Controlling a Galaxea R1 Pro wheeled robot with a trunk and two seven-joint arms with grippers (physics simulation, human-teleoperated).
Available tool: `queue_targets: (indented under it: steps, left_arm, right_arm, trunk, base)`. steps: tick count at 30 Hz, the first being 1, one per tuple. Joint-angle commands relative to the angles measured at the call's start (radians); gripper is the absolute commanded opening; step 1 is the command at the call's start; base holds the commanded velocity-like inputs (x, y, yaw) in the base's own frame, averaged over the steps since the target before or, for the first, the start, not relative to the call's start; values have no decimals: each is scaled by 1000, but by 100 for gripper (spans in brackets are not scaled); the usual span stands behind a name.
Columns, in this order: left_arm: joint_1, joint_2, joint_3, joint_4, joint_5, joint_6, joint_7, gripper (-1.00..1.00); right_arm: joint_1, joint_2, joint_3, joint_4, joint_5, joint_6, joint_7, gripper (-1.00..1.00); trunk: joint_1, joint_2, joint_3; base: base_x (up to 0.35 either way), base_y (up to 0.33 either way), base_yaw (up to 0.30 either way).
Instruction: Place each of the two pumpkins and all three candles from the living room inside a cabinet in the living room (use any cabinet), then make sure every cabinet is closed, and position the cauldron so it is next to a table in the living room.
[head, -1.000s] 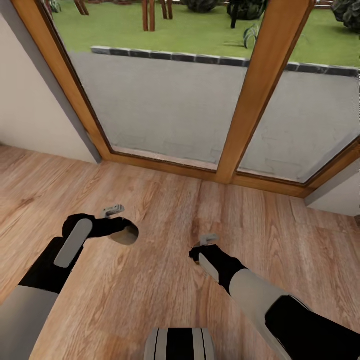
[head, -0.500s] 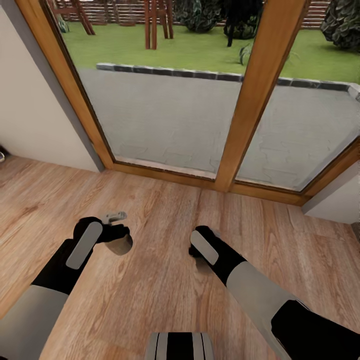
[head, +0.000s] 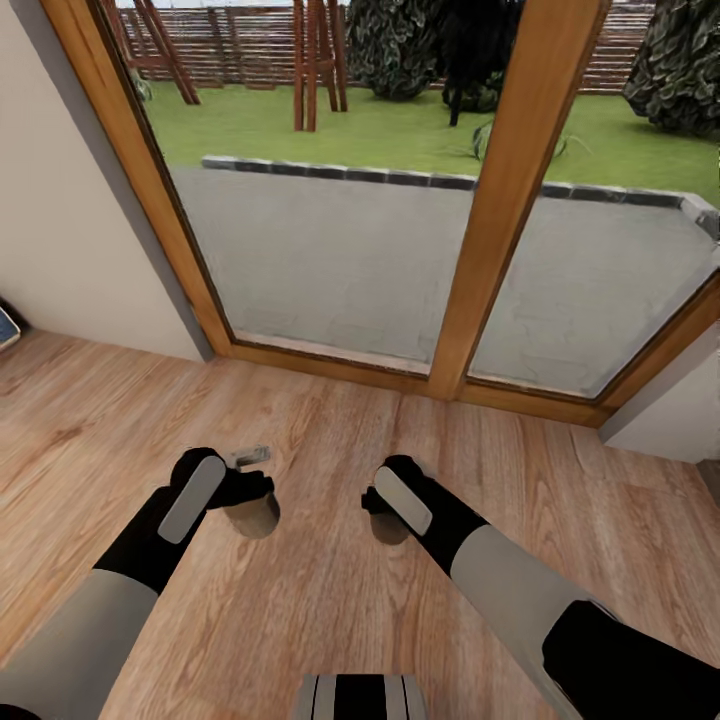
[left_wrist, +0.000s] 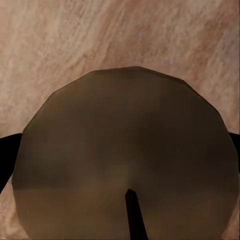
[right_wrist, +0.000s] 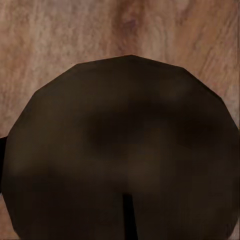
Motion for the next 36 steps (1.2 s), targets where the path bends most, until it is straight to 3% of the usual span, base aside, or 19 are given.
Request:
queue_targets:
  steps: [1, 5, 16, 23, 36]
  left_arm:
    - [-1, -3, -7, 5, 3, 5, 5, -100]
    - [-1, -9, -12, 13, 4, 7, -3, -100]
    - [-1, -10, -5, -25, -6, -1, -1, -100]
    - [-1, -10, -6, -47, -7, -3, -1, -100]
    - [-1, -13, -14, -44, -5, -6, 8, -100]
  right_arm:
    - [-1, 0, 15, 0, -9, -9, -5, -100]
    - [-1, 0, 37, 3, -10, -57, 26, -100]
    - [-1, 0, 44, 12, -6, -71, 57, -100]
    - [-1, 0, 101, 12, -9, -100, 58, -100]
    - [-1, 0, 105, 19, -8, -130, 62, -100]
  trunk:
    - [-1, 0, 3]
    - [-2, 1, 19]
    - [-7, 3, 61]
    - [-10, 5, 88]
    - [-16, 8, 139]
  base:
    - [0, 0, 0]
    - [0, 0, 0]
    - [0, 0, 0]
    - [0, 0, 0]
    - [0, 0, 0]
